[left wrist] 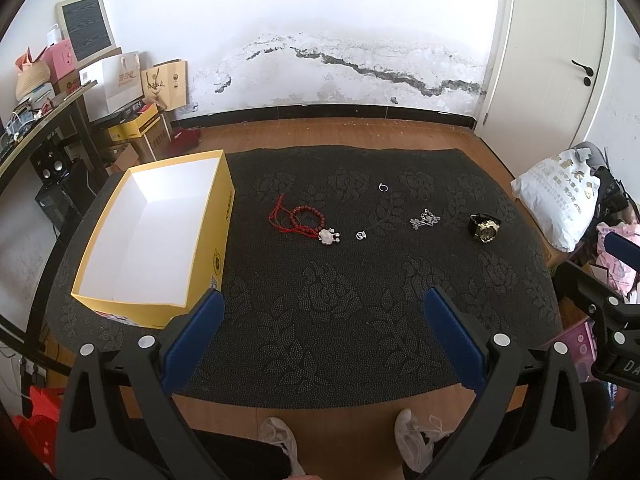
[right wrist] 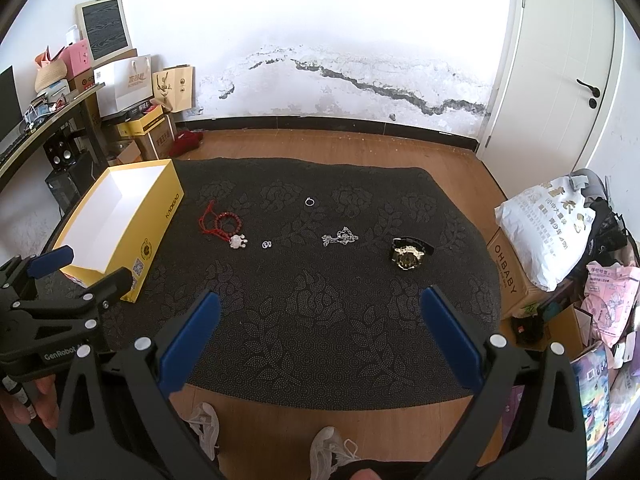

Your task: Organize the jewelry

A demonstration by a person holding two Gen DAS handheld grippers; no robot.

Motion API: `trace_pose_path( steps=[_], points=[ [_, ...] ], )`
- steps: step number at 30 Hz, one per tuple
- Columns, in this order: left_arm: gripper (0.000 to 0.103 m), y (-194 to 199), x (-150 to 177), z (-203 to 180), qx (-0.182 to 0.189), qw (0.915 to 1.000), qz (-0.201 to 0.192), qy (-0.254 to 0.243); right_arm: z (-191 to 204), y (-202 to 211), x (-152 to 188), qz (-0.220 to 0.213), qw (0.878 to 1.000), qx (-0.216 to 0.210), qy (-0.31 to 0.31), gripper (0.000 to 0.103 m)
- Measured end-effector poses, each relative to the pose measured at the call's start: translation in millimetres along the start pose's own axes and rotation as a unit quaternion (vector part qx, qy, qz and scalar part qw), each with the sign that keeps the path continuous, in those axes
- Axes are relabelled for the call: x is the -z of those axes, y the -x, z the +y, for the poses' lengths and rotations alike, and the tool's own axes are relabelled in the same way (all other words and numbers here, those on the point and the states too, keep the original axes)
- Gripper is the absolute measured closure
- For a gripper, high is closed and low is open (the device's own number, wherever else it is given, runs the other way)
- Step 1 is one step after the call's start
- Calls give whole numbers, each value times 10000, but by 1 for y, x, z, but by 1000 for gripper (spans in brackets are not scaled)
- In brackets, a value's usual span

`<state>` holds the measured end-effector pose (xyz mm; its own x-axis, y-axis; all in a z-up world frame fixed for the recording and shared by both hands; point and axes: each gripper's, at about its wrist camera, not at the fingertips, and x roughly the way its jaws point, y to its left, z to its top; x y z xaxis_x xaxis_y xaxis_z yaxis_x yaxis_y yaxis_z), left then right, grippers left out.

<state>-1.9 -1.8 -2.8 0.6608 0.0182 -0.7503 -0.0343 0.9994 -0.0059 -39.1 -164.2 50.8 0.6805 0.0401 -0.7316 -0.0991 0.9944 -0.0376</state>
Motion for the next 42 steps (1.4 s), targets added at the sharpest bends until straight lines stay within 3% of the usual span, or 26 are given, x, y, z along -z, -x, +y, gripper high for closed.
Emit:
trace_pose_path(
  steps=[42],
  points=[
    [5, 1, 0, -2, -29, 10000, 2, -26, 0, 3, -5, -31, 10000, -27, 26, 6]
  ],
)
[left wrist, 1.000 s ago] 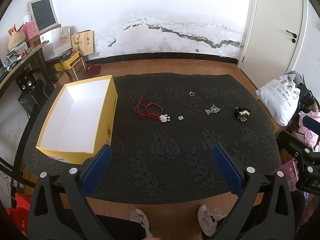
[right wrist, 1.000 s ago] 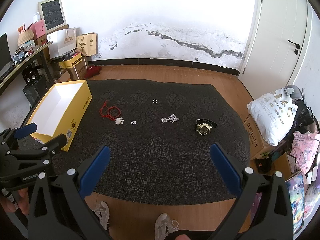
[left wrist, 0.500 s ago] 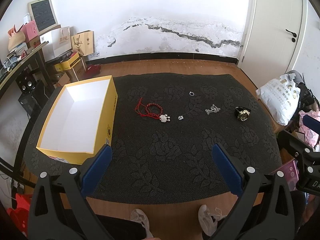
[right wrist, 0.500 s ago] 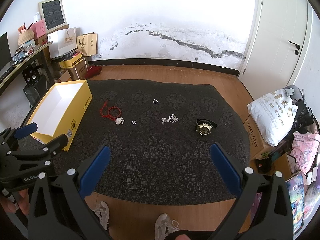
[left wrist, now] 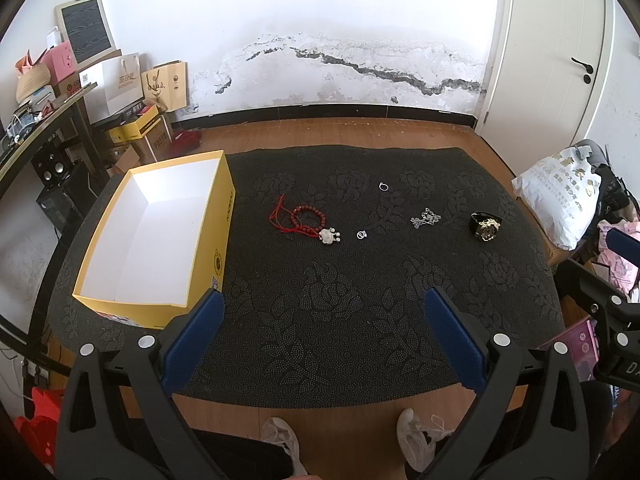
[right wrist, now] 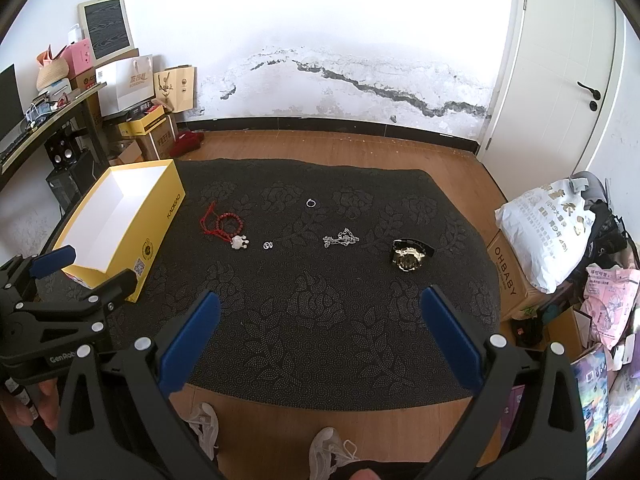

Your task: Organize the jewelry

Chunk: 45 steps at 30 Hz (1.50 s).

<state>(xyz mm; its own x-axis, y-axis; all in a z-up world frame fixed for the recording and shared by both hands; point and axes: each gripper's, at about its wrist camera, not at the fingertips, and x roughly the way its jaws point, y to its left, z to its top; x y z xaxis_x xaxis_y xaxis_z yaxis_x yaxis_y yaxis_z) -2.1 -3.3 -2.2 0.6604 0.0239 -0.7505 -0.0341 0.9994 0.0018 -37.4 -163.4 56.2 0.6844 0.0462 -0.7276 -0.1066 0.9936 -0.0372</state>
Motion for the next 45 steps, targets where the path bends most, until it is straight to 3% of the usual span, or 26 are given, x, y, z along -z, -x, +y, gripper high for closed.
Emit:
trace_pose_path(
  steps=[27, 36, 45],
  points=[
    [5, -11, 5, -3, -28, 9999, 132, -79, 2, -5, 0, 76, 10000, -45, 43, 6],
    [5, -51, 4, -5, -99, 9992, 337, -172, 0, -38, 1, 111, 9999, -58, 43, 6],
    [5, -111, -7, -1, -147, 9982, 517, -249, -1, -99, -12, 180, 9997, -137, 130, 6]
  ],
)
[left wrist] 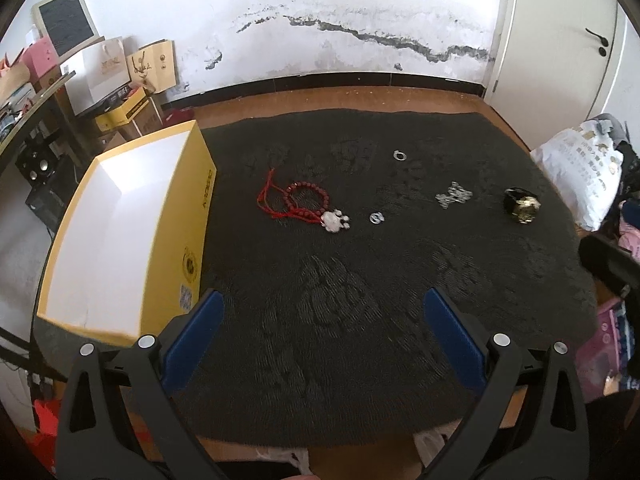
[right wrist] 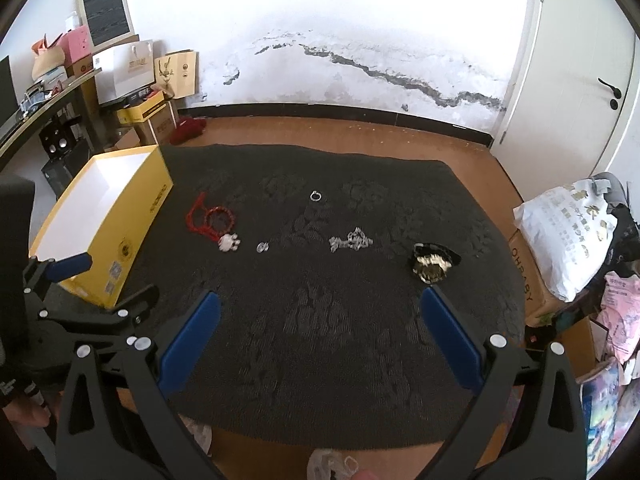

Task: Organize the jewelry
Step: 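Reach the right tool to the black watch and close on it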

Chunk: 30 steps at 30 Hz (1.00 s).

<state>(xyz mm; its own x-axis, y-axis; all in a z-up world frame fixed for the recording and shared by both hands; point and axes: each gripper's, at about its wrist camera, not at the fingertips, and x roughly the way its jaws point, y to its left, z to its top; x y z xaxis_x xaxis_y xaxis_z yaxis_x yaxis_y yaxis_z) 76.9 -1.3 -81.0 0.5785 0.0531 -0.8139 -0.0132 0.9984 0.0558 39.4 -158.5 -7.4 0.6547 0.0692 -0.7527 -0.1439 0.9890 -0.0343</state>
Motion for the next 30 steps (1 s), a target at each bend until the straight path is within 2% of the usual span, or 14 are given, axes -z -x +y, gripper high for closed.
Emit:
trace_pose_path(
  steps=[3, 8, 14, 19, 25, 27, 30],
  points=[
    [5, -31, -4, 3, -80, 9999, 82, -60, -4, -27, -9, 70, 9999, -27, -86, 6],
    [5, -91, -15, 13, -8, 9989, 475, 42, -15, -79, -22, 185, 9986, -230, -435, 6],
    [5, -143, -35, 20, -7, 9977, 610, 284, -21, -123, -16, 539, 9981, -161, -267, 6],
    [5, -169, -54, 23, 167, 9977, 574, 330, -30, -138, -19, 658, 9973, -134, -306, 6],
    [5, -189, -89, 35, -106, 9967, 505, 621, -34, -144, -17, 816, 9958, -280, -298, 6],
    [5, -187, -100, 26, -19, 9967, 408, 702, -37, -145, -18, 803, 9961, -230, -297, 6],
    [5, -186, -113, -11, 156, 9989, 328, 301, -48, -149, -20, 762, 9963, -72, -394, 6]
  ],
)
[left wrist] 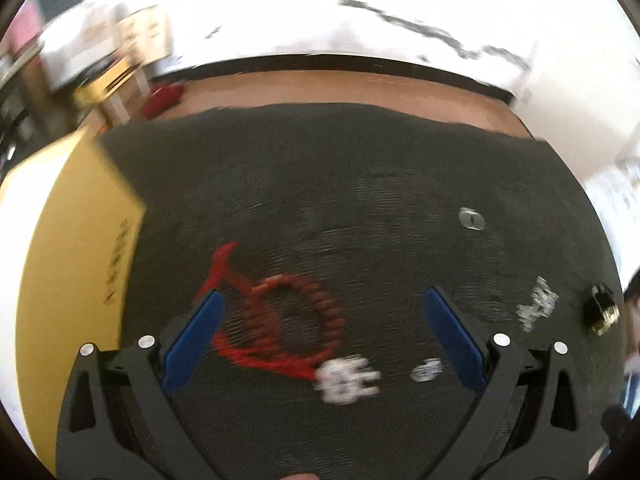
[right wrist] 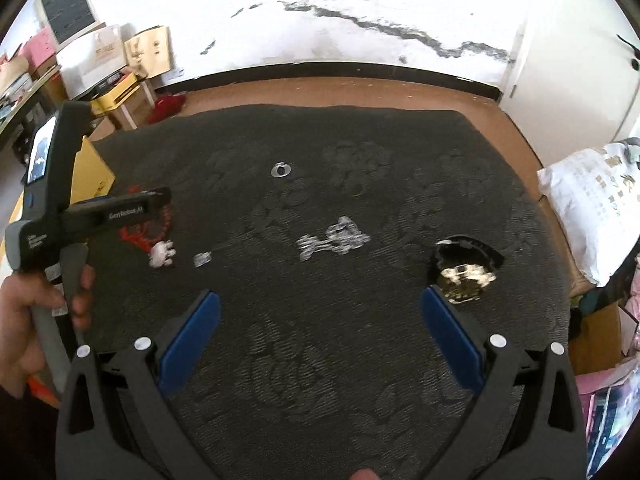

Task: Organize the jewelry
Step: 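Reach the right tool to the black watch and close on it, then grasp the small silver pendant with the left tool while right holds watch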

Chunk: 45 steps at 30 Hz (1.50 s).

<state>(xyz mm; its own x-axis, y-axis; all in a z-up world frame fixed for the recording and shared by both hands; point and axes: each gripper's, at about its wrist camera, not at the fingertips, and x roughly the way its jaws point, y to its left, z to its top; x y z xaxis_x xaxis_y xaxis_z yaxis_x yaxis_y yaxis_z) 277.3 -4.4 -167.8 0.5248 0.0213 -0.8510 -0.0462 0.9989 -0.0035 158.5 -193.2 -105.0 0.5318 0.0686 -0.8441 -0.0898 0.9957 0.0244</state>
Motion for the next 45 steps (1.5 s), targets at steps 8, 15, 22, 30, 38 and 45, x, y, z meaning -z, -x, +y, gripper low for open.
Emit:
trace_pose_path(
  steps=[8, 15, 22, 30, 38, 45],
  points=[
    [5, 15, 13, -16, 43, 9994, -35, -329, -46, -6, 2, -64, 9996, 259, -121, 6],
    [5, 38, 31, 5, 13, 9992, -105, -398, -112, -46, 9, 352, 9962, 414, -681, 6],
    [5, 33, 33, 31, 238, 9996, 176, -38, -129, -102, 7, 889, 9926, 367, -739, 6],
    [5, 18, 41, 49, 199, 9989, 380, 180, -119, -113, -5, 764, 9940, 445, -646, 26],
    [5, 9, 45, 53, 231, 9978, 568, 232, -114, -109, -7, 738, 9947, 439, -567, 42],
    [5, -15, 55, 68, 479, 9935, 857, 570, -109, -105, -4, 769, 9942, 564, -489, 42]
  ],
)
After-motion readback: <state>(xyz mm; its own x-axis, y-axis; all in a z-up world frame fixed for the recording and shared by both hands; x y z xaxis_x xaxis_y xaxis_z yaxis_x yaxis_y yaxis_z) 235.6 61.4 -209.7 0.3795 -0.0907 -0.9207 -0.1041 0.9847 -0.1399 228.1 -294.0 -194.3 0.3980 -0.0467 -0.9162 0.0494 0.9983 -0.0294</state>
